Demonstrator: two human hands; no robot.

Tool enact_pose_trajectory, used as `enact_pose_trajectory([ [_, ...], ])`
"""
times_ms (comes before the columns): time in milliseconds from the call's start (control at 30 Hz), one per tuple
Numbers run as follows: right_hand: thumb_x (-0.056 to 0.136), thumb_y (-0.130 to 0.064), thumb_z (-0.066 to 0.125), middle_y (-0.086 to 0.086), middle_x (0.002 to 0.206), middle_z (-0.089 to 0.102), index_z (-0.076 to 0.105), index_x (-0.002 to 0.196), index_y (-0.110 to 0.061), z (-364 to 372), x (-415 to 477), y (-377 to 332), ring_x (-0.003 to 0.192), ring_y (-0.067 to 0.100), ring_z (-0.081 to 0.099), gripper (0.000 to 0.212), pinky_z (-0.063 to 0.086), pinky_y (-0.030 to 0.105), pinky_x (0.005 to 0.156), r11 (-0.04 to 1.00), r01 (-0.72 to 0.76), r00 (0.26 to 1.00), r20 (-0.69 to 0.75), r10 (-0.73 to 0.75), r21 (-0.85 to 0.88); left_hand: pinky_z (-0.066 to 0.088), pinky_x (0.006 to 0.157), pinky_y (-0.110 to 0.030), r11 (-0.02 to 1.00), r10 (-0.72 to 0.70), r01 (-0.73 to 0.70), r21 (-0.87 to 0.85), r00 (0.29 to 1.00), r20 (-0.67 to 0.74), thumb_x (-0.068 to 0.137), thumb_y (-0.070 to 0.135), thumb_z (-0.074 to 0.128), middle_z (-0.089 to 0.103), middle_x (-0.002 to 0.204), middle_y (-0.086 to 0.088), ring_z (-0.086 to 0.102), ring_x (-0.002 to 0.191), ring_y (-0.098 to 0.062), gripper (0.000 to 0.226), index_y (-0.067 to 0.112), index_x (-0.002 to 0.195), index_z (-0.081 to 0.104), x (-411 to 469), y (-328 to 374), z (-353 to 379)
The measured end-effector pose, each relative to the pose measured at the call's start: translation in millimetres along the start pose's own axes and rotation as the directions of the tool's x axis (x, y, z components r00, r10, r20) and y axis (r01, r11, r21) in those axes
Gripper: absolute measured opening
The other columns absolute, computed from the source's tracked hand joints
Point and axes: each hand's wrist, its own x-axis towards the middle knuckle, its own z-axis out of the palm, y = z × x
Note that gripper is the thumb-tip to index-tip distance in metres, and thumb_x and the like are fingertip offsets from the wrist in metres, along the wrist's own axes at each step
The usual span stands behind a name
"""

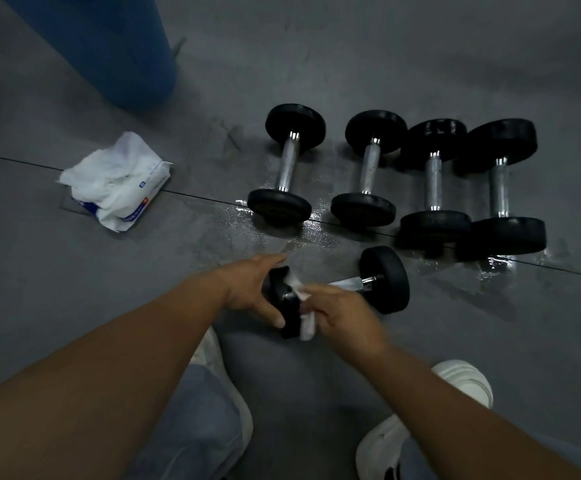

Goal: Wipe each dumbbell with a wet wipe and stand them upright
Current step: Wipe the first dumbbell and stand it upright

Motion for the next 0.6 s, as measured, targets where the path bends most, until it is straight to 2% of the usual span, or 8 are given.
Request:
enact_pose_trajectory([
  [67,0.077,-0.035,0.034,0.002,0.094,0.069,0.072,0.085,-0.015,-23,1,11,0.089,0.02,0.064,0.043,0.045,0.021,0.082,0.993,-0.116,0.989,-0.096,0.113,-0.031,0.027,0.117,-0.032,0.999,-0.009,0.007,0.031,0.999,0.042,0.056,0.05,0.091,0.021,0.161,0.0,0.027,0.145,-0.021,0.131,0.025,0.156,0.01,-3,0,-1],
  [133,0.082,-0.021,0.041,0.004,0.107,0.068,0.07,0.106,-0.012,-23,11,13,0.1,0.019,0.062,0.039,0.041,0.017,0.092,0.986,-0.167,0.972,-0.172,0.161,-0.021,0.029,0.116,-0.03,0.998,-0.009,0.006,0.057,0.998,0.064,0.059,0.05,0.09,0.025,0.16,-0.002,0.031,0.143,-0.02,0.128,0.024,0.156,0.01,-3,4,1],
  [233,0.087,0.0,0.048,0.01,0.13,0.059,0.054,0.132,-0.01,13,7,7,0.124,0.025,0.052,0.046,0.03,0.017,0.102,0.991,-0.136,0.99,-0.034,0.135,-0.015,0.038,0.108,-0.029,1.0,-0.008,0.007,0.025,0.998,0.055,0.064,0.041,0.089,0.041,0.148,-0.004,0.044,0.129,-0.02,0.113,0.019,0.151,0.021,-3,9,8],
  [300,0.086,-0.002,0.053,0.007,0.119,0.066,0.054,0.131,-0.014,18,-6,6,0.113,0.024,0.058,0.046,0.035,0.015,0.089,0.982,-0.183,0.981,-0.058,0.185,0.042,0.042,0.102,-0.029,1.0,-0.002,0.002,0.009,0.999,0.044,0.063,0.041,0.089,0.045,0.141,-0.003,0.048,0.122,-0.019,0.108,0.02,0.148,0.025,-2,8,10],
  [333,0.085,-0.005,0.055,0.006,0.111,0.068,0.053,0.129,-0.017,15,-8,8,0.106,0.025,0.061,0.046,0.037,0.018,0.08,0.974,-0.221,0.972,-0.073,0.224,0.04,0.042,0.1,-0.028,1.0,-0.007,0.007,-0.002,0.999,0.042,0.062,0.041,0.089,0.046,0.139,-0.003,0.049,0.12,-0.018,0.107,0.02,0.147,0.026,-1,5,10],
  [400,0.086,-0.007,0.054,0.007,0.105,0.069,0.052,0.128,-0.019,10,-2,12,0.097,0.028,0.062,0.044,0.042,0.027,0.075,0.972,-0.236,0.963,-0.133,0.233,-0.009,0.043,0.099,-0.027,1.0,-0.012,0.013,-0.025,0.999,0.031,0.062,0.04,0.089,0.047,0.139,-0.003,0.05,0.118,-0.018,0.109,0.022,0.148,0.024,0,3,8],
  [467,0.086,-0.01,0.05,0.011,0.106,0.068,0.048,0.13,-0.021,10,10,10,0.095,0.032,0.062,0.045,0.049,0.035,0.077,0.973,-0.232,0.955,-0.191,0.227,-0.004,0.04,0.106,-0.028,0.999,-0.005,0.005,-0.046,1.0,-0.008,0.062,0.043,0.088,0.041,0.147,-0.005,0.047,0.126,-0.019,0.121,0.022,0.154,0.012,0,5,10],
  [600,0.081,-0.007,0.05,0.017,0.115,0.062,0.047,0.136,-0.018,22,9,5,0.11,0.034,0.054,0.056,0.041,0.034,0.091,0.984,-0.162,0.987,-0.034,0.159,-0.075,0.031,0.116,-0.038,0.999,0.011,-0.014,-0.034,0.997,-0.082,0.049,0.062,0.087,0.013,0.162,0.002,0.028,0.144,-0.02,0.144,0.034,0.154,-0.009,-3,14,26],
])
